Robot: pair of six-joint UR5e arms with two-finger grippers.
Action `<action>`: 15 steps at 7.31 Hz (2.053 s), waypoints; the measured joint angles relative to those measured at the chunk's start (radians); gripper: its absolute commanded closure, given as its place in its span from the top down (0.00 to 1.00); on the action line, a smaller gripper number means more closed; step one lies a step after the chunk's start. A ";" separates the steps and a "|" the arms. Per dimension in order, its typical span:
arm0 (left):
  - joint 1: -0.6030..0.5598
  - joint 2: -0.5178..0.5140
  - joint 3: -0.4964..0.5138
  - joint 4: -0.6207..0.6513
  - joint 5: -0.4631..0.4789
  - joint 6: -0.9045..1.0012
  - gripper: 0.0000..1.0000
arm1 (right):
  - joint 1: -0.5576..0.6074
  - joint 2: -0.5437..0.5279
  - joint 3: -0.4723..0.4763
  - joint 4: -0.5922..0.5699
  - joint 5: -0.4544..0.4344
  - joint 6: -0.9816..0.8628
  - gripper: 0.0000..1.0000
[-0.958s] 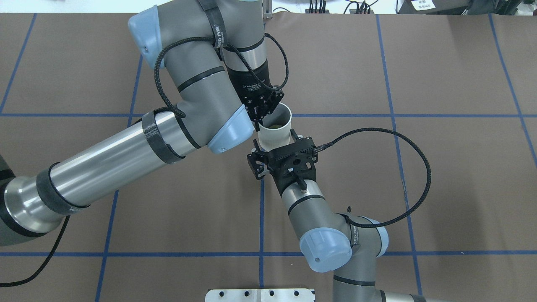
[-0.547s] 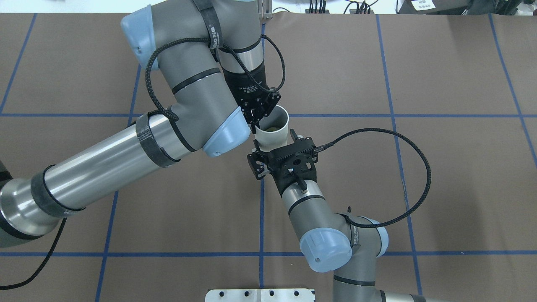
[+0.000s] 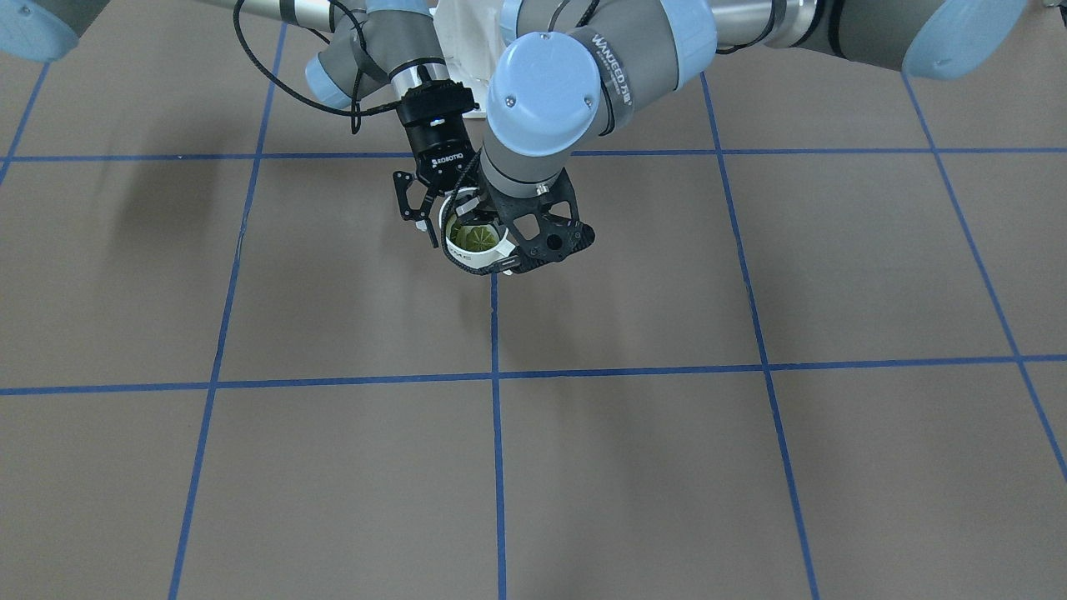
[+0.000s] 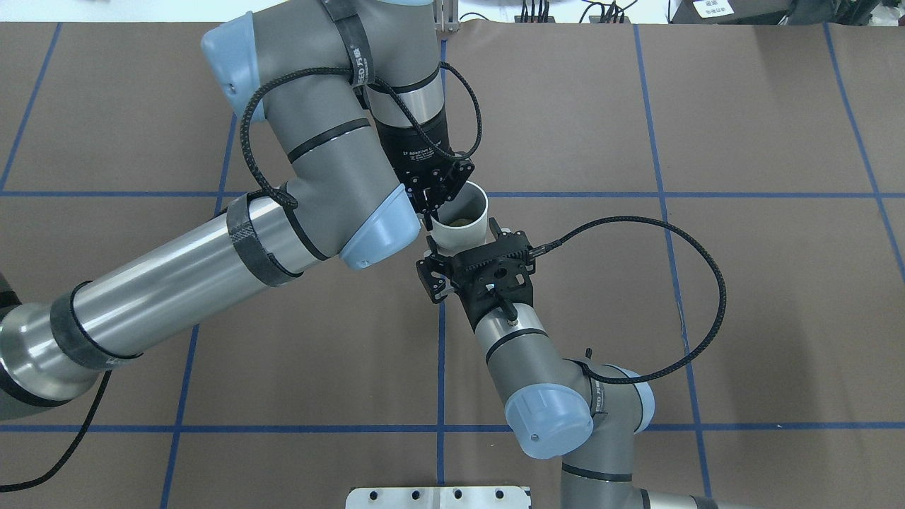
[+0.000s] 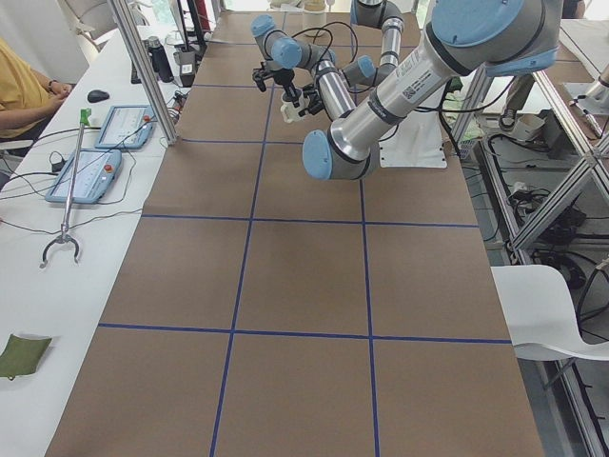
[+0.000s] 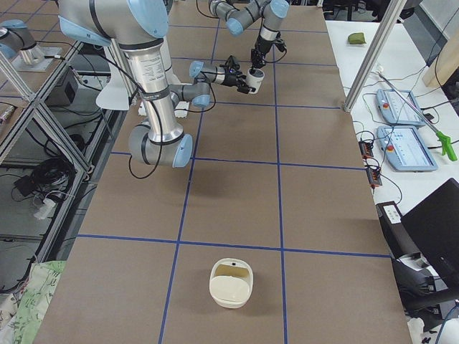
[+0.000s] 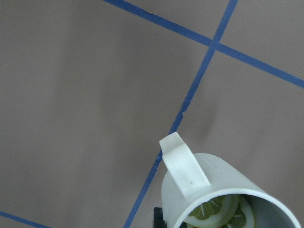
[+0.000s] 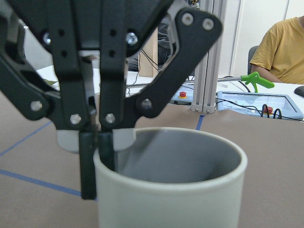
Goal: Left arm hands cup to right arm to dump lemon
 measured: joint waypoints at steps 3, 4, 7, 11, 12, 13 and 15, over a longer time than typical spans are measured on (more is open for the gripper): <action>0.003 -0.001 0.001 -0.001 -0.010 0.000 0.48 | 0.000 0.000 -0.001 -0.001 0.002 0.000 0.45; 0.003 -0.002 0.001 -0.001 -0.010 0.000 0.99 | 0.000 0.000 0.000 0.000 0.003 0.000 0.35; -0.016 -0.004 -0.052 -0.001 -0.006 0.000 1.00 | 0.000 -0.003 -0.001 0.002 0.007 0.000 0.33; -0.106 0.007 -0.140 0.001 0.000 0.003 1.00 | 0.044 -0.184 0.001 0.332 0.003 0.040 0.29; -0.110 0.019 -0.141 0.000 0.003 0.006 1.00 | 0.090 -0.278 0.004 0.435 0.010 0.078 0.28; -0.111 0.032 -0.140 -0.002 0.013 0.011 1.00 | 0.152 -0.382 0.005 0.539 0.049 0.115 0.28; -0.109 0.043 -0.134 -0.004 0.042 0.016 1.00 | 0.301 -0.617 0.001 0.760 0.219 0.189 0.23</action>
